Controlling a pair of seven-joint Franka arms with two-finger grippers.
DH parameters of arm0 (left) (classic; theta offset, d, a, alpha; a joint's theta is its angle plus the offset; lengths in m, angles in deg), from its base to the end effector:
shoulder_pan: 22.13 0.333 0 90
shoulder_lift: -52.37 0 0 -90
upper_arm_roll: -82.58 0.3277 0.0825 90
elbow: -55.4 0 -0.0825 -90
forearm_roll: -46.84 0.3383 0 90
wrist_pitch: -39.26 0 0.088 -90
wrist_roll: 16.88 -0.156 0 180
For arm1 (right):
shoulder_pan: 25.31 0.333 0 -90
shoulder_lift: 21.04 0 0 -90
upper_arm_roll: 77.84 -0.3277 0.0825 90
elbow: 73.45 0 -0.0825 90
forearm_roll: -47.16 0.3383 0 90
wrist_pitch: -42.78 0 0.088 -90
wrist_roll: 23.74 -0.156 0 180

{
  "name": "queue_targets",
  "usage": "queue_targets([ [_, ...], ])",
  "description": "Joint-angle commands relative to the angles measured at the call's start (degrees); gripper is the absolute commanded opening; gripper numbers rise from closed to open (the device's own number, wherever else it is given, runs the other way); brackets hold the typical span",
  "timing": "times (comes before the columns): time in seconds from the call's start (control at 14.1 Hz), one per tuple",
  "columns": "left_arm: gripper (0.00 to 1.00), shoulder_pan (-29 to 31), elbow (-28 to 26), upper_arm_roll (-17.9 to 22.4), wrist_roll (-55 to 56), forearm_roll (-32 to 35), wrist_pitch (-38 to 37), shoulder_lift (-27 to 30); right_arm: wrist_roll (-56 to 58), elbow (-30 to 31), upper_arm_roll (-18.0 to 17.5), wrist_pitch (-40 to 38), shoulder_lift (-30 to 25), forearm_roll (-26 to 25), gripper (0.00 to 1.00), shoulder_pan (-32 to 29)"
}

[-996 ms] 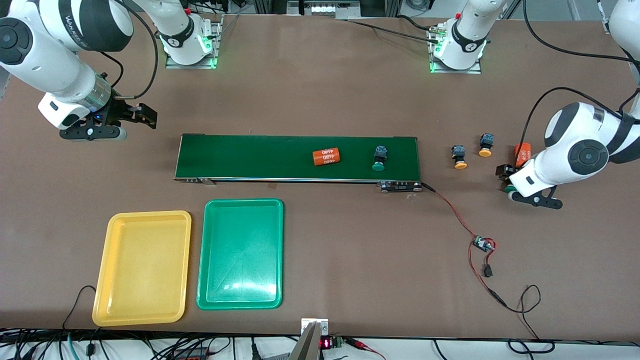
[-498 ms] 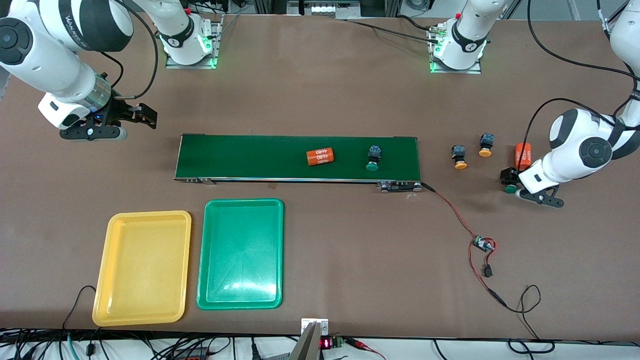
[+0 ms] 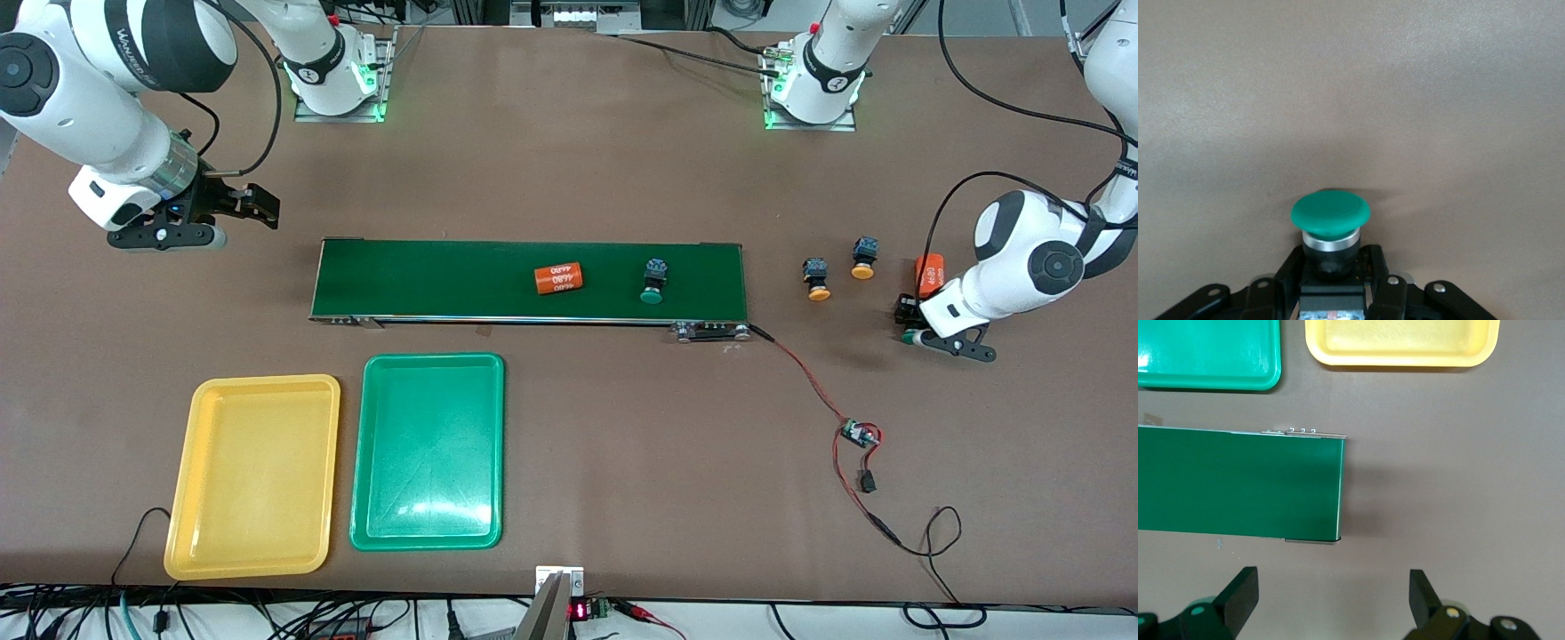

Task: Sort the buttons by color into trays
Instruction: 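Grasp the second green-capped button with the left gripper, then set the second green button on the conveyor with the left gripper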

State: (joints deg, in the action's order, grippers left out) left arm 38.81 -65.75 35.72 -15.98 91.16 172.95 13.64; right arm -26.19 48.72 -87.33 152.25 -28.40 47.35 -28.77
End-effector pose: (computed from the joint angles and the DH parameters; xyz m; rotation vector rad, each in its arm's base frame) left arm 0.5058 0.1470 0.1647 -3.1064 0.4138 0.1832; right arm 0.4521 0.0497 0.4372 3.1119 0.0916 -0.1454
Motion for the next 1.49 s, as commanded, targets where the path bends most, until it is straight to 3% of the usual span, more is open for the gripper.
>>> queue_targets([
  [0.0,0.28,1.1,0.1,-4.8,0.2,0.9,-2.5,1.3,1.5,0.6,0.0,0.0,-0.6,0.8,1.00,-0.1],
  [0.28,0.29,0.1,8.3,-16.3,4.3,-4.0,-20.4,0.9,1.4,0.6,0.0,0.0,-0.5,0.8,1.00,-0.1],
  [0.5,0.31,-4.4,9.0,-20.1,11.2,-8.1,-22.5,0.9,1.1,0.6,0.0,-0.1,-0.5,0.8,1.00,0.0],
  [1.0,0.28,-25.5,10.1,-20.1,39.2,-10.2,-19.4,-0.6,0.3,1.1,-0.1,-0.1,-0.5,0.8,1.00,1.0],
  [1.21,0.29,-27.8,8.6,-19.8,43.0,-10.1,-15.7,-1.4,0.3,1.1,-0.1,-0.1,-0.5,0.8,1.00,1.3],
  [1.42,0.30,-31.2,6.3,-16.2,45.6,-9.4,-11.1,-1.4,0.3,1.1,-0.1,0.0,-0.5,0.8,1.00,1.3],
])
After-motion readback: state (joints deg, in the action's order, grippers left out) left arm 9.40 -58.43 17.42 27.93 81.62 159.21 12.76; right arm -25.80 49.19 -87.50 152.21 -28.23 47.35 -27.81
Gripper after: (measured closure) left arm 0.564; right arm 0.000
